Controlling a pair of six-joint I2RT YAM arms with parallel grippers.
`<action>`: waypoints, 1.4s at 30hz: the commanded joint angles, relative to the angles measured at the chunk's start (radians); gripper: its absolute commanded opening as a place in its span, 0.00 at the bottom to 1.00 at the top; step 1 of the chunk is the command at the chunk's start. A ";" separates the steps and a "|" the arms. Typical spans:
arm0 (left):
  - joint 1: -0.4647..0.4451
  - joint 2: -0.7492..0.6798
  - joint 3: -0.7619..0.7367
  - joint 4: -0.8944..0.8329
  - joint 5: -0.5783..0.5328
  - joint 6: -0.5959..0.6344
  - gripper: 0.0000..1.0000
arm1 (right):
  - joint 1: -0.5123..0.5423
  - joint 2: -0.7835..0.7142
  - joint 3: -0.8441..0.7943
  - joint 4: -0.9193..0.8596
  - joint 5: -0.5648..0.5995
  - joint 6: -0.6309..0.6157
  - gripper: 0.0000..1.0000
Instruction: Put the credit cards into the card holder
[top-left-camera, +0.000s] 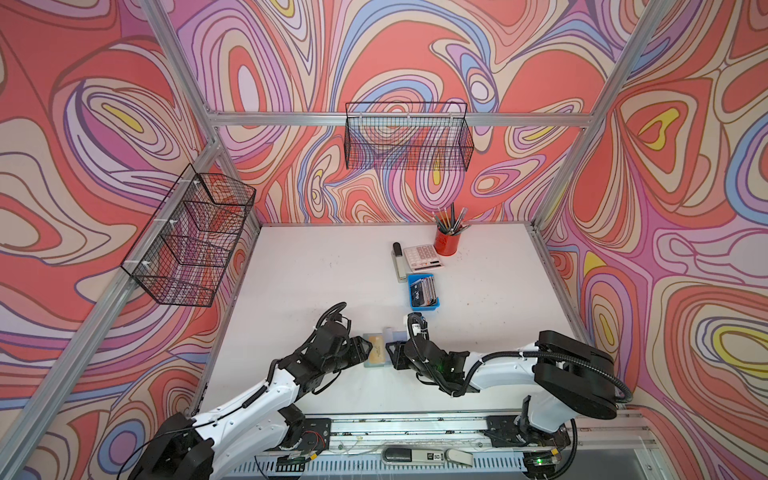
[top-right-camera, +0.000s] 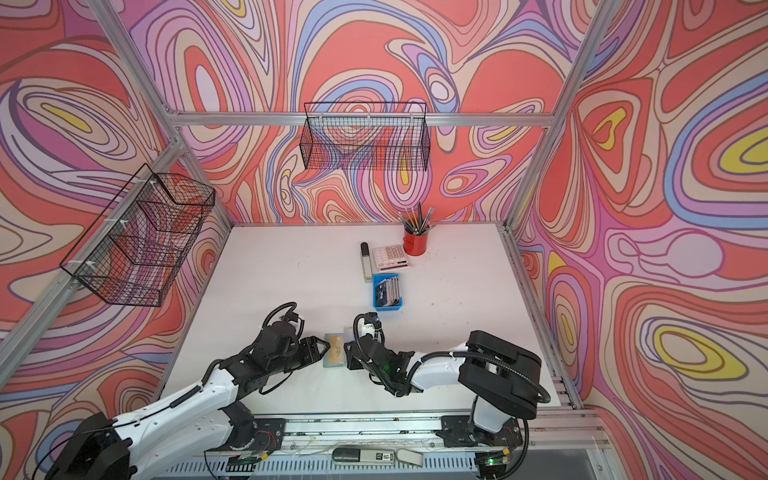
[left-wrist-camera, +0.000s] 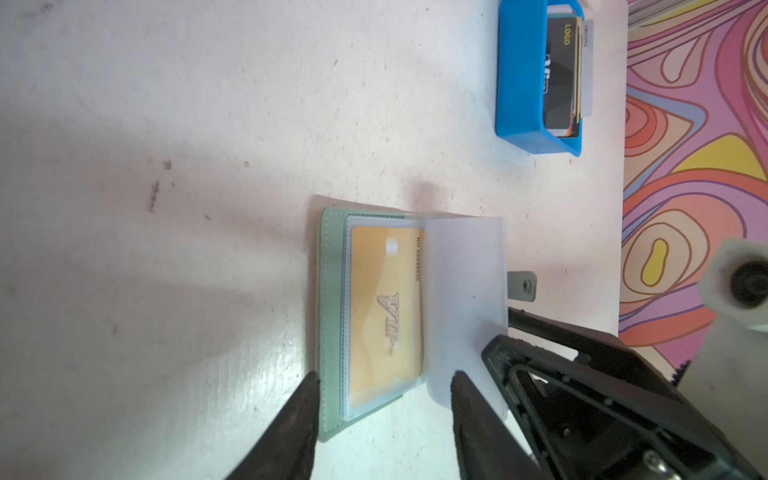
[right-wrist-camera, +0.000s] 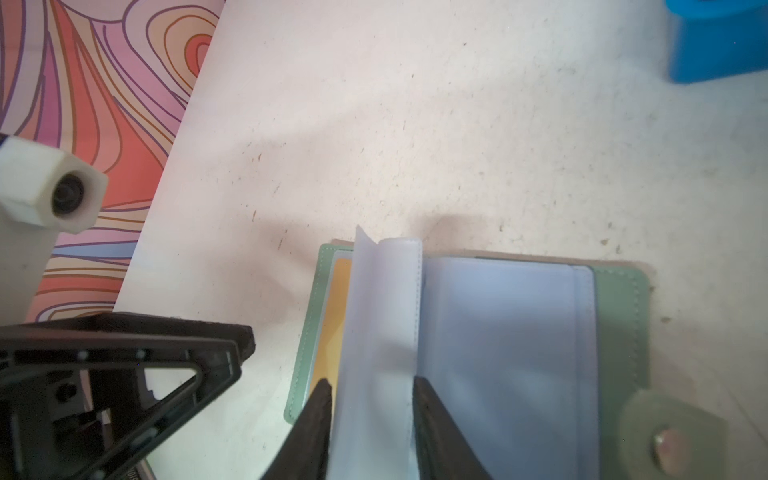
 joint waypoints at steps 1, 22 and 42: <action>-0.001 -0.029 -0.022 -0.055 -0.036 -0.014 0.54 | -0.004 -0.013 -0.013 0.004 0.008 -0.005 0.40; -0.001 0.008 -0.016 -0.034 -0.019 -0.009 0.54 | -0.005 -0.049 -0.038 0.054 -0.017 -0.045 0.75; 0.000 -0.045 -0.028 -0.063 -0.051 -0.015 0.54 | -0.007 -0.332 -0.084 -0.323 0.292 -0.025 0.65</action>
